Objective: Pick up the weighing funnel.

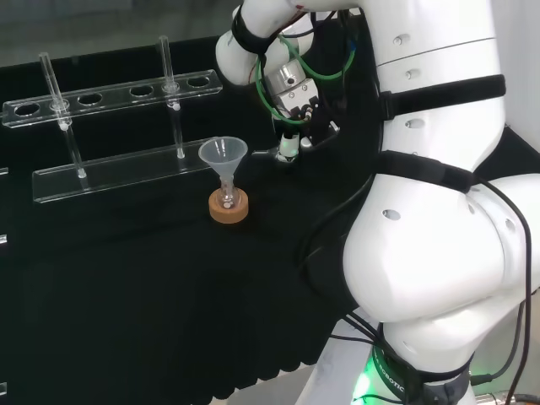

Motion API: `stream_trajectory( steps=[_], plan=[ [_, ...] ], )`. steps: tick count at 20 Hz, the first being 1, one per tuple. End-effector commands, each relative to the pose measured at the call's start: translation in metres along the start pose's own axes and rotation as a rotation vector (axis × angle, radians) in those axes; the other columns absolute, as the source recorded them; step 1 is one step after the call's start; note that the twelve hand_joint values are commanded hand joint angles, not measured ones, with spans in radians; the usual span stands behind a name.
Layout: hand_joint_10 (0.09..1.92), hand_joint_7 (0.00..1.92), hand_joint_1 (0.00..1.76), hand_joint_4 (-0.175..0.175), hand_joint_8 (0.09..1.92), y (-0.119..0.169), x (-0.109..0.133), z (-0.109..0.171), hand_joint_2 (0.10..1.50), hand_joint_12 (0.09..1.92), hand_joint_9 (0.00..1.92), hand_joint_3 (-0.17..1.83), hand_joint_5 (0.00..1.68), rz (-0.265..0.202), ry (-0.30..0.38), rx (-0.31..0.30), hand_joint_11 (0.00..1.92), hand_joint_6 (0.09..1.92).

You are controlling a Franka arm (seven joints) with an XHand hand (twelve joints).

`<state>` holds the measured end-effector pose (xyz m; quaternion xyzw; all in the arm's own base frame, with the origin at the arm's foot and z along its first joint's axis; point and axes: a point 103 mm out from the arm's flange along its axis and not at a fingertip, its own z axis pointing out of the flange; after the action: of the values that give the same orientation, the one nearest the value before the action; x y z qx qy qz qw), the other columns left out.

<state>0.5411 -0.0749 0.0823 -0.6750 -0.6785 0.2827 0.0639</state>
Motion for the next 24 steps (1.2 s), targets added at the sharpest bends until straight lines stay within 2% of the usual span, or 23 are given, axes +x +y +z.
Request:
stream_trajectory(
  steps=[1, 7, 15, 24],
  plan=[
    [0.42, 0.53, 1.09, 0.175, 0.65, -0.006, -0.012, -0.015, 0.68, 1.17, 0.91, 0.73, 1.14, 0.012, 0.069, -0.028, 0.65, 0.93],
    [0.41, 0.53, 1.09, 0.175, 0.66, -0.019, -0.020, -0.030, 0.68, 1.16, 0.92, 0.74, 1.14, 0.021, 0.045, -0.026, 0.66, 0.94],
    [0.41, 0.53, 1.09, 0.175, 0.66, -0.045, -0.031, -0.052, 0.67, 1.16, 0.91, 0.75, 1.14, 0.067, 0.020, -0.045, 0.66, 0.95],
    [0.40, 0.53, 1.09, 0.175, 0.66, -0.067, -0.034, -0.058, 0.66, 1.15, 0.92, 0.76, 1.14, 0.092, 0.152, -0.110, 0.67, 0.95]
  ],
)
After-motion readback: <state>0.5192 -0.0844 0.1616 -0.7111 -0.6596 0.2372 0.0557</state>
